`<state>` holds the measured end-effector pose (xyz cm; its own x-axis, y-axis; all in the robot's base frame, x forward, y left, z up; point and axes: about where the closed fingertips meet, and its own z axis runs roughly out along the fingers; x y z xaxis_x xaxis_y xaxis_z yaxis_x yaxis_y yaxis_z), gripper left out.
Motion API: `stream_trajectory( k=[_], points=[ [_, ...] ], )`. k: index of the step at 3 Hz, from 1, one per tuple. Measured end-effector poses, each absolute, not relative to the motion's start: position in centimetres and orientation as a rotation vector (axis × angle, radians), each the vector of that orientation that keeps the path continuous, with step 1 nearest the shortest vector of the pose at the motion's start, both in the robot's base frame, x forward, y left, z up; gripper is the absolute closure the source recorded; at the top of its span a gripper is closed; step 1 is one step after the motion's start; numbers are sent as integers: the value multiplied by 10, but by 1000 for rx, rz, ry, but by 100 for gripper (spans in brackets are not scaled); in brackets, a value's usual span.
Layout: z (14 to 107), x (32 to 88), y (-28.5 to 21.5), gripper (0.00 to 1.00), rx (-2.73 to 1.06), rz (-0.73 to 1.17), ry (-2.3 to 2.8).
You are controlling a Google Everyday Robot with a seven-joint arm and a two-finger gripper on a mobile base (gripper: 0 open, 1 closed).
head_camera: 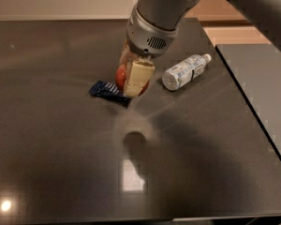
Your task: Move apple near rxbar blueberry
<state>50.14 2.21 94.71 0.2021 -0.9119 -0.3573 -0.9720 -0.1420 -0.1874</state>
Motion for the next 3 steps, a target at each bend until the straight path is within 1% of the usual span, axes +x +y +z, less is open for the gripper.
stream_trajectory(
  k=[1, 3],
  points=[
    [931, 536, 25, 100, -2095, 233, 1800],
    [904, 580, 21, 100, -2071, 246, 1858]
  ],
)
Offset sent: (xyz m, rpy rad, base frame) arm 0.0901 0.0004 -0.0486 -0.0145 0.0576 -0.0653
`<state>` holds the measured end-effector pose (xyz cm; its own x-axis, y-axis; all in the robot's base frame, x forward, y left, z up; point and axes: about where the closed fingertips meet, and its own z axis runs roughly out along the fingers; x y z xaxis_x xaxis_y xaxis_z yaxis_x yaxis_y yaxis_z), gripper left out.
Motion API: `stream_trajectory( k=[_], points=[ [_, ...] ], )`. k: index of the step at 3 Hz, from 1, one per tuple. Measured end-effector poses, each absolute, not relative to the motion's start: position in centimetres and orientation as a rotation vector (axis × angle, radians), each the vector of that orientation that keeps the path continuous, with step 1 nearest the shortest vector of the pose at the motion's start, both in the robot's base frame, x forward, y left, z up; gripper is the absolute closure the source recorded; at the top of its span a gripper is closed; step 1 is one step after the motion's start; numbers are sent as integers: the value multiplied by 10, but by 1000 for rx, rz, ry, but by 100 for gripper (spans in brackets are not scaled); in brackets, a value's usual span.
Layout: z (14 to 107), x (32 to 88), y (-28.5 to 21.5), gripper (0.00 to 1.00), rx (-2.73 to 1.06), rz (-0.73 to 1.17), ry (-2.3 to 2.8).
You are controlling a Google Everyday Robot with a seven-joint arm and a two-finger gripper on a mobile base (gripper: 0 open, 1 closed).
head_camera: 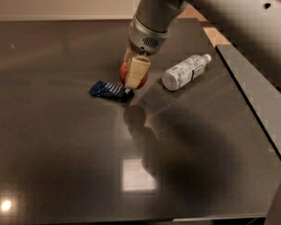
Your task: Move apple near rxbar blueberry
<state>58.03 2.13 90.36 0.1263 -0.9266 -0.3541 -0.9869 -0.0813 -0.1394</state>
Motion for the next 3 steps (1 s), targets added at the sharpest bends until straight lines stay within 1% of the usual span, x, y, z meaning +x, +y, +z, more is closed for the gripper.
stream_trajectory(
  k=[2, 3],
  points=[
    [885, 611, 14, 100, -2044, 243, 1909],
    [875, 616, 14, 95, -2047, 240, 1922]
  ],
)
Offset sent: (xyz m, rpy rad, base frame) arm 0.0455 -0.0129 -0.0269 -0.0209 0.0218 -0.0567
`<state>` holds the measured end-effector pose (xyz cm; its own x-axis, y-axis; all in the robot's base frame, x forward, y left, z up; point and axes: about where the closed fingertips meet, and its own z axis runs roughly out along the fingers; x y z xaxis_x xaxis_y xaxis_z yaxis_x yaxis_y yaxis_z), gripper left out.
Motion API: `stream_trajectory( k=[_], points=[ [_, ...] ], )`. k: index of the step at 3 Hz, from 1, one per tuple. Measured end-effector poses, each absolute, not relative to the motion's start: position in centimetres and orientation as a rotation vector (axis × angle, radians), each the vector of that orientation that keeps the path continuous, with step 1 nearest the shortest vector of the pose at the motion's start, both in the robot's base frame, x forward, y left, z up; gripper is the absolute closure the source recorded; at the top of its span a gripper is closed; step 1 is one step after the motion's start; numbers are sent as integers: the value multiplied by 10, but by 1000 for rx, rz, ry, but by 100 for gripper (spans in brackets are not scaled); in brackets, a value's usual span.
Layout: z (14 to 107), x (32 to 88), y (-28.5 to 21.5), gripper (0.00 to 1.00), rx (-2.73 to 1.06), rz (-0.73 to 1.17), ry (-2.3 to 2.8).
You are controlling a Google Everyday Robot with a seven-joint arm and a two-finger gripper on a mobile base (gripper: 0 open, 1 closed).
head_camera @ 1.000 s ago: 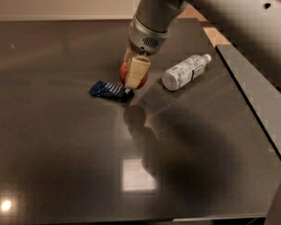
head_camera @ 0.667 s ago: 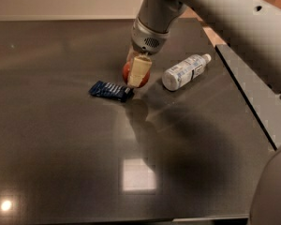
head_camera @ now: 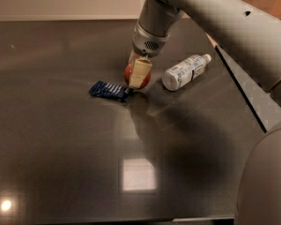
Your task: Move apple near rxbar blueberry
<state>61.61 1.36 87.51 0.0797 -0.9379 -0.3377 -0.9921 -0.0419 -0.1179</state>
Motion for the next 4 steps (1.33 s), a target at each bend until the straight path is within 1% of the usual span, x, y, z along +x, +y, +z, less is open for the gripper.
stream_trajectory(
  k=[1, 4],
  points=[
    [866, 619, 12, 77, -2048, 226, 1940],
    [854, 621, 11, 8, -2061, 210, 1955]
  ],
)
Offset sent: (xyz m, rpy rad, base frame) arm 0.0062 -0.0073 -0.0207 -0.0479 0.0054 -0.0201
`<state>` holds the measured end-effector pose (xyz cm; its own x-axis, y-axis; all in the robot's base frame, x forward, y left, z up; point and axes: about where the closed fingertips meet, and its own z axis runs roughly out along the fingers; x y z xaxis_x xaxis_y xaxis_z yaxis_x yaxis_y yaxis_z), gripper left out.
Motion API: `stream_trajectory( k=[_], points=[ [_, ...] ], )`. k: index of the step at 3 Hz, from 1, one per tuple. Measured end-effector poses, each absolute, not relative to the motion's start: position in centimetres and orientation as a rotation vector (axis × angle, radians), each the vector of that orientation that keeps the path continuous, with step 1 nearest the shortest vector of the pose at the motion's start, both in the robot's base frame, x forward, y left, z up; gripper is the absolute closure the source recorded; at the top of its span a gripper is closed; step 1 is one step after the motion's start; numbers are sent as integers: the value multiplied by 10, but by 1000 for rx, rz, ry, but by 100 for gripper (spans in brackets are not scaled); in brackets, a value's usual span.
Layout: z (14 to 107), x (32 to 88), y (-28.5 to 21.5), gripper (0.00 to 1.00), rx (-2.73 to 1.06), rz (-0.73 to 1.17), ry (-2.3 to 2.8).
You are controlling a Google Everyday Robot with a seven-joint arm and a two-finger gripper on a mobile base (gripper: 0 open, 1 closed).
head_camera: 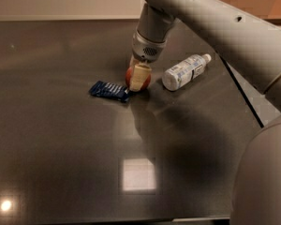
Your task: Move apple near rxbar blueberry
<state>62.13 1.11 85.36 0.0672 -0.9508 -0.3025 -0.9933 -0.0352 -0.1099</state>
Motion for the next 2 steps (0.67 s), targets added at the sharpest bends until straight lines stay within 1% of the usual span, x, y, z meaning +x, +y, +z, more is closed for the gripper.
stream_trajectory(
  k=[1, 2],
  points=[
    [852, 622, 12, 0, -2062, 211, 1955],
    [852, 622, 12, 0, -2062, 211, 1955]
  ],
)
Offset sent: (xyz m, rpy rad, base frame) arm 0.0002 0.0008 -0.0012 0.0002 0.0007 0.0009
